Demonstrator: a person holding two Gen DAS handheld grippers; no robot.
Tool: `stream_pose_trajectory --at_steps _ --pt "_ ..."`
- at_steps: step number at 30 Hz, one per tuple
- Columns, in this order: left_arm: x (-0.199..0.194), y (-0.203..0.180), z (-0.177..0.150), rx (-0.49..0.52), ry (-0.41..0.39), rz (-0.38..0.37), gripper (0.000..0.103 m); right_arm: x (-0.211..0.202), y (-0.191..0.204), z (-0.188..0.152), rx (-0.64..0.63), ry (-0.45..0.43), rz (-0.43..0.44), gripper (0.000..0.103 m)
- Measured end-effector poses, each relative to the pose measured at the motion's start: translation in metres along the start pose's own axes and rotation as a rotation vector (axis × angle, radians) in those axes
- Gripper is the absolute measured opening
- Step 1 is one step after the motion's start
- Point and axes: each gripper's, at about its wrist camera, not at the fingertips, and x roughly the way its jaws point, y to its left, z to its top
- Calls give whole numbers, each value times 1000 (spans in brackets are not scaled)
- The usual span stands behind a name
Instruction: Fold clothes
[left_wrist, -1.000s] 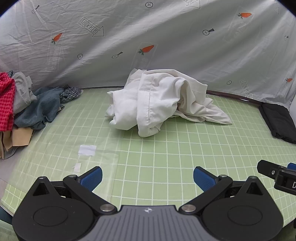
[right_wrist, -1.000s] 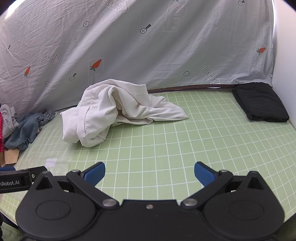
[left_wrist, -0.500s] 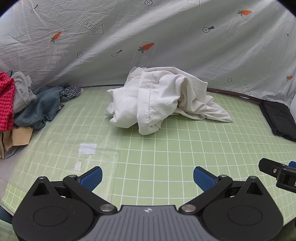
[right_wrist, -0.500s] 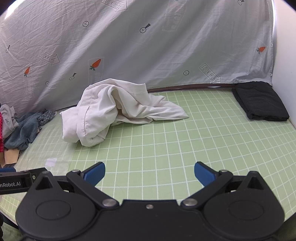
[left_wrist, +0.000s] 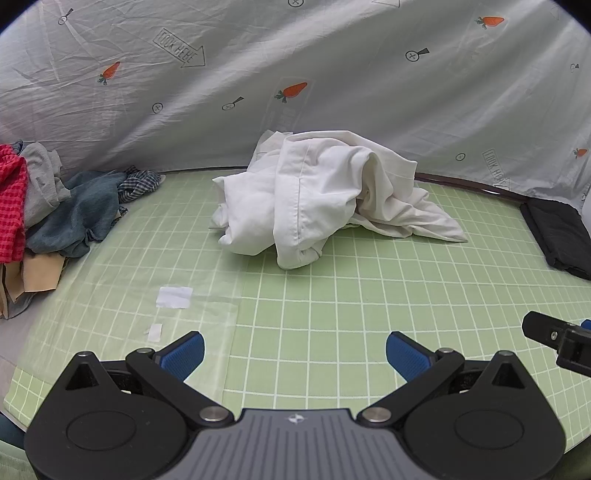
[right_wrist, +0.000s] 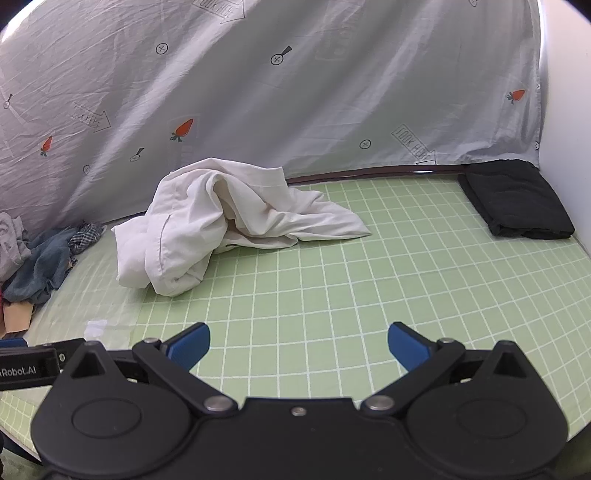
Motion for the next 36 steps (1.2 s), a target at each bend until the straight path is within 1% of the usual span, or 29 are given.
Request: stream_pose_trajectory --at_steps 7,13,17,21,24,28,31,34,36 --pt "8 -3 6 3 7 -2 103 9 -4 7 6 -2 -6 103" --pt "20 -3 16 -19 11 -5 103 19 -8 15 8 -32 -13 103" --pt "33 -2 26 -43 8 -6 103 32 -13 25 11 -60 -15 103" --pt "50 -1 40 -63 16 -4 103 50 -19 38 29 -63 -23 103" --pt "67 2 50 -87 27 -9 103 68 -23 47 43 -62 -38 103" --pt "95 9 66 -127 53 -12 103 99 -26 60 34 -57 -79 103" --pt "119 13 79 -145 74 -14 103 129 -24 70 -4 -46 -118 103" --pt "146 16 90 -158 107 -9 103 164 -22 80 -39 -12 -155 103" --pt "164 17 94 -161 136 -6 102 188 -21 87 -39 11 -164 103"
